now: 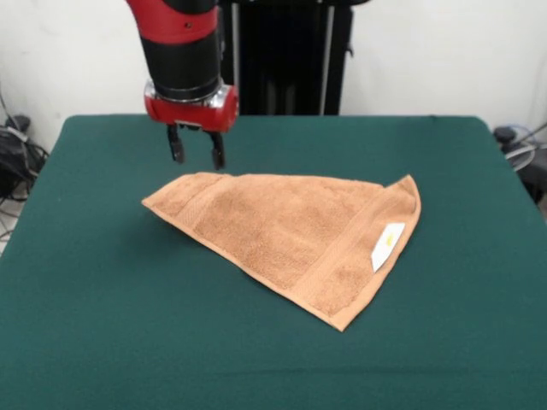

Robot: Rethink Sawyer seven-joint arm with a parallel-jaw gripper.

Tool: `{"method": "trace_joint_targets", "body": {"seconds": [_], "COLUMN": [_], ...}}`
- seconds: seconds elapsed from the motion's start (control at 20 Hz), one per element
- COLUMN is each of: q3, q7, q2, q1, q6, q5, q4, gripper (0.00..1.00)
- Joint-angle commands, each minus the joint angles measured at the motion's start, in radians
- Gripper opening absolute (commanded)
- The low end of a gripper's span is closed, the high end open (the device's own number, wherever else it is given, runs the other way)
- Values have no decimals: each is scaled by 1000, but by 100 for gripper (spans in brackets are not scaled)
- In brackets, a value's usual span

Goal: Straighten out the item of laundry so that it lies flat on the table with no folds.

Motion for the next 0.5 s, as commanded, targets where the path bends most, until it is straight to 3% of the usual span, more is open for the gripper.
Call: {"method": "trace_joint_targets", "body": {"seconds": [0.05,0.5], "q3": [74,89], "q7": [-43,-30], "q2": [43,83], "q1": [3,-26], "q6": [-19,-30], "q5": [-68,-42], "q4": [-29,-3], "gripper": [100,100]}}
